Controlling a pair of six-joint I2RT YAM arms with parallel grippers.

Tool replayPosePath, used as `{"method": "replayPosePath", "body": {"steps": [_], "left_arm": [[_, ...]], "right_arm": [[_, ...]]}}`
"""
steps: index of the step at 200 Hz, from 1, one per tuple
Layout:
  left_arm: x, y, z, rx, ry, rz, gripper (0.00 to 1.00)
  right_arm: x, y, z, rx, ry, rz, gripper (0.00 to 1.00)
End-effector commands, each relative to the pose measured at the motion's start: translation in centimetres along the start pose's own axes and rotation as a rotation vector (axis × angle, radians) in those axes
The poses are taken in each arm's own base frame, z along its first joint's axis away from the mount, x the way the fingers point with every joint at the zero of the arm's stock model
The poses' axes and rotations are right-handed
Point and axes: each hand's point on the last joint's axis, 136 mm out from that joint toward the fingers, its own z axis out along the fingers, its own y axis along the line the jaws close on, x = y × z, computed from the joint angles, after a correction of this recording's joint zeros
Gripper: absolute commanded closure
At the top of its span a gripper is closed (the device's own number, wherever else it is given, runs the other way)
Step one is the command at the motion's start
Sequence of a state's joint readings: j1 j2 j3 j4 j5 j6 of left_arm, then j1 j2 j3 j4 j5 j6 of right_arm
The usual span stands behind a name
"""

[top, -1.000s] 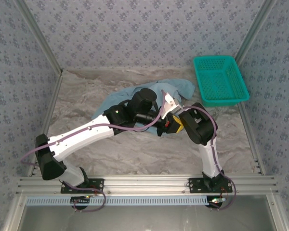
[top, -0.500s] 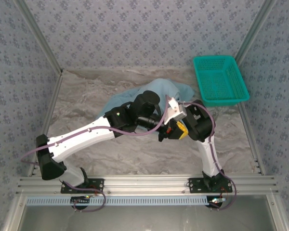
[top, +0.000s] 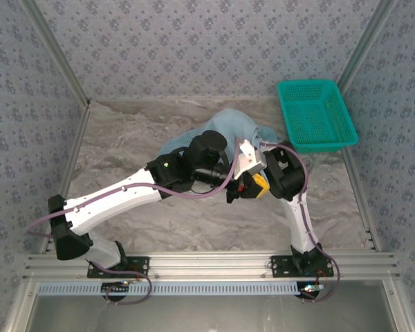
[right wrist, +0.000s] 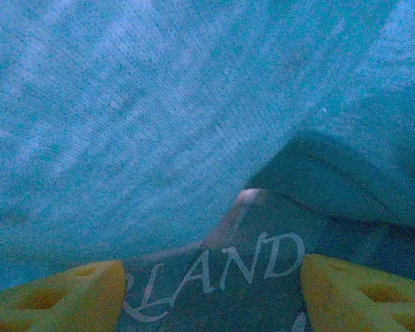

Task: Fold the inside-out t-shirt

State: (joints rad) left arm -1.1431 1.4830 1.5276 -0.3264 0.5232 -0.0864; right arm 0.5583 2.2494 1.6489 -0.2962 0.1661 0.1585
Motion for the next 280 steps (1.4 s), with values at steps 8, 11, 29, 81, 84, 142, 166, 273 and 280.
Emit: {"method": "replayPosePath", "body": {"steps": [8,11,29,81,84,142,166,273,280], "left_arm": [[-2.2,-0.2,-1.6,-0.029,-0.062,0.039,1.00],[-2.4,-0.1,-1.8,-0.036,-0.068,0.040,1.00],[-2.7,0.8,-2.7,-0.085,-0.093,0.030,1.00],[-3.4,6.4,-7.1,-0.323,-0.181,-0.047,1.00],[-3.5,6.9,-7.6,-0.348,-0.189,-0.052,1.00],[-4.3,14.7,-20.6,-0.813,-0.384,-0.160,1.00],[-3.5,17.5,-28.2,-1.053,-0.479,-0.218,1.00],[7.1,32.9,-35.4,-1.374,-0.328,-0.509,1.00],[7.9,33.9,-34.6,-1.366,-0.301,-0.520,1.00]], "right_arm": [[7.1,-0.4,1.8,-0.018,0.267,-0.088,0.42],[7.2,-0.5,1.8,-0.014,0.270,-0.089,0.42],[6.9,-0.8,1.4,-0.013,0.255,-0.090,0.63],[5.2,-1.1,-0.2,-0.035,0.196,-0.082,0.99],[5.2,-1.2,-0.3,-0.036,0.194,-0.082,1.00],[6.0,-3.0,-2.2,-0.027,0.187,-0.068,1.00],[6.2,-3.3,-3.2,-0.056,0.179,-0.063,1.00],[0.1,3.4,-13.5,-0.383,-0.092,-0.139,1.00],[-0.5,4.4,-14.5,-0.428,-0.120,-0.150,1.00]]}}
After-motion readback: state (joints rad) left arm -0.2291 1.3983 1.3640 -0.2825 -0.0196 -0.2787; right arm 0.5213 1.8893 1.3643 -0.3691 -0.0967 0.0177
